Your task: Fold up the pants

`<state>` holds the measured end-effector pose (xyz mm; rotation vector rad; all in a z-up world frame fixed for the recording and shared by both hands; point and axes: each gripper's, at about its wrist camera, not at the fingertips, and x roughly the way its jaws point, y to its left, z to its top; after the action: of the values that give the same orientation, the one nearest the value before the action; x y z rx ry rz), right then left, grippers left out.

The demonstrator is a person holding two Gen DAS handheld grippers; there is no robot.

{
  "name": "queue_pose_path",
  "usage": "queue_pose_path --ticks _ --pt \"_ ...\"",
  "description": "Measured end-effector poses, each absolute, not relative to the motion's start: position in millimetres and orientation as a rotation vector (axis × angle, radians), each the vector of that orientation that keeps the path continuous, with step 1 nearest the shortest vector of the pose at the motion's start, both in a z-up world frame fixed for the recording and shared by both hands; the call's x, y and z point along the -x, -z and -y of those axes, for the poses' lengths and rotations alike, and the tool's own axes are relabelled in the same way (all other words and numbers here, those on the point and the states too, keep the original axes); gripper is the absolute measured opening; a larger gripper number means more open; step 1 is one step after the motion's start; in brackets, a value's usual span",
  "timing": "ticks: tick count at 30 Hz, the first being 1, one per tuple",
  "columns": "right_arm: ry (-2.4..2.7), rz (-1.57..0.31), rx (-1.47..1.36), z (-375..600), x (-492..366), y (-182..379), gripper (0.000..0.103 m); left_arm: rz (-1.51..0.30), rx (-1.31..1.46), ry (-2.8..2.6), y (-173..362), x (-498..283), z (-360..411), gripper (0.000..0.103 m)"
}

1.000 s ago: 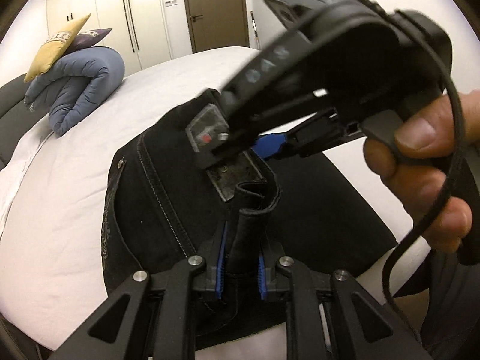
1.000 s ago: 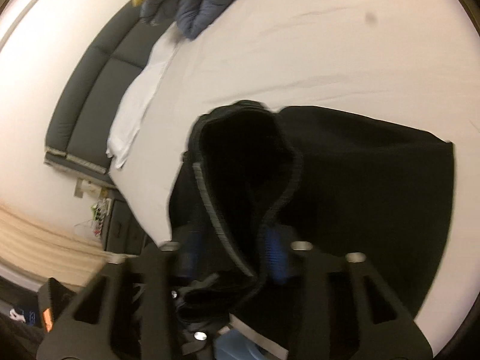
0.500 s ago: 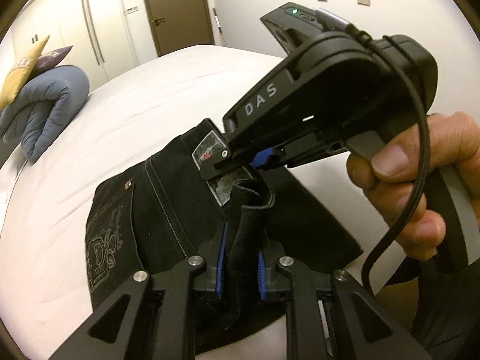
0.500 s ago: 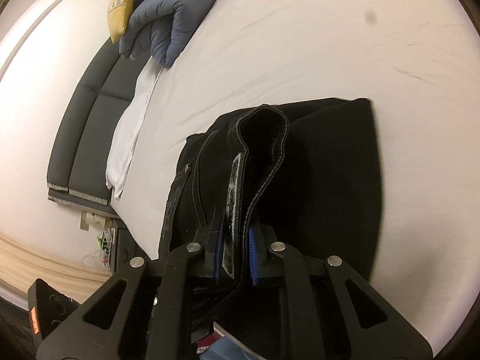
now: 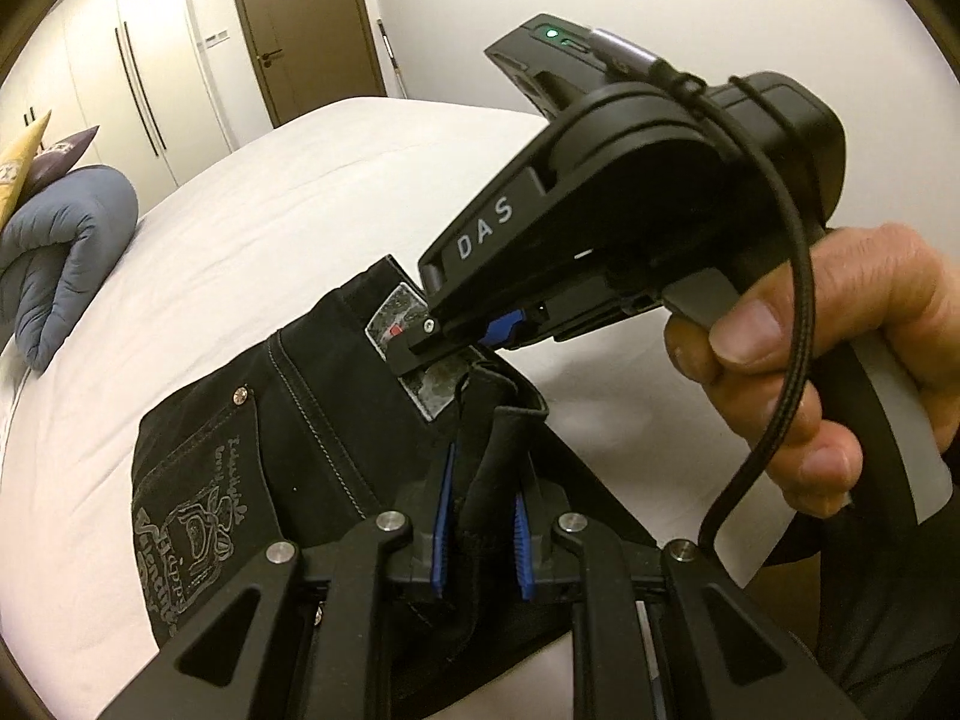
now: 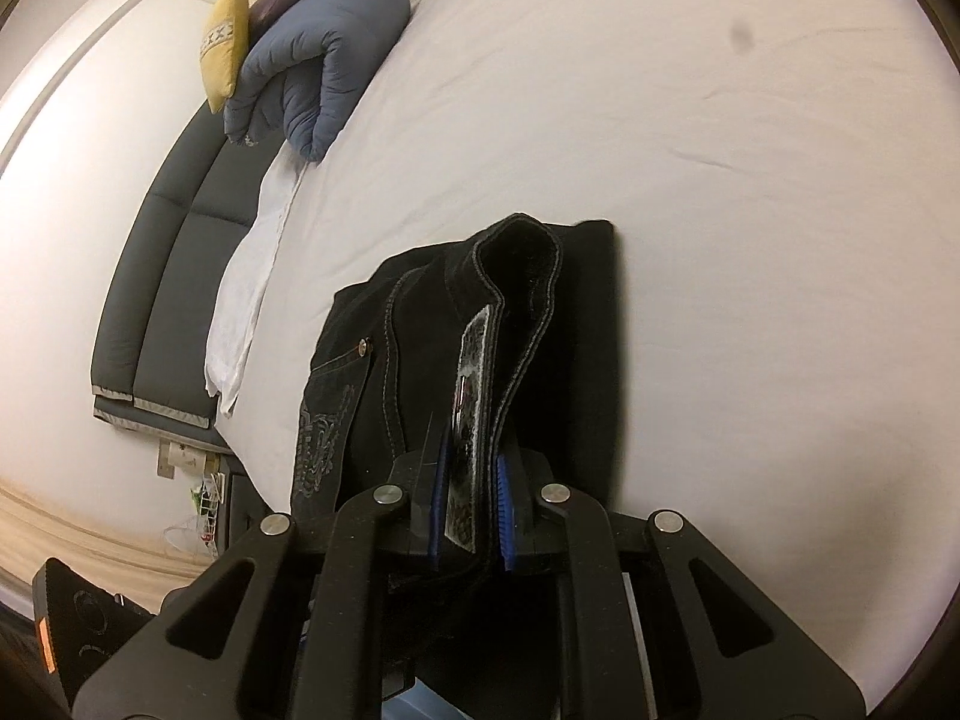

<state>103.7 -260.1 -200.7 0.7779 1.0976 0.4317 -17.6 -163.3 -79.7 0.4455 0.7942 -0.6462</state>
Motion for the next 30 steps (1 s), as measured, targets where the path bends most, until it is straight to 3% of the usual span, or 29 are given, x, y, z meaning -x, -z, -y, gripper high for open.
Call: queue_pose_path --ticks 15,18,22,23,30 --pt "-0.406 -1.094 -0.840 265.7 -90.3 226.8 0.012 -0.809 -0.485 0.672 104.1 16.3 156.2 0.021" --pt "-0.410 -1.081 -0.875 268.7 -87.3 232.3 0.014 -0.813 -0.474 0.680 103.0 15.7 156.3 0.033" --pt "-0.408 -1.067 -0.943 277.2 -80.4 233.2 0.021 -0.819 -0.393 0.710 84.4 22.0 130.8 0.070" --pt "-0.399 -1.066 -0.943 279.0 -76.5 229.5 0.022 -0.811 -0.368 0.722 76.8 24.5 118.8 0.075" --pt "-0.289 -1.017 -0.828 285.9 -50.2 185.2 0.022 -0.849 -0.215 0.678 49.1 7.8 34.0 0.075"
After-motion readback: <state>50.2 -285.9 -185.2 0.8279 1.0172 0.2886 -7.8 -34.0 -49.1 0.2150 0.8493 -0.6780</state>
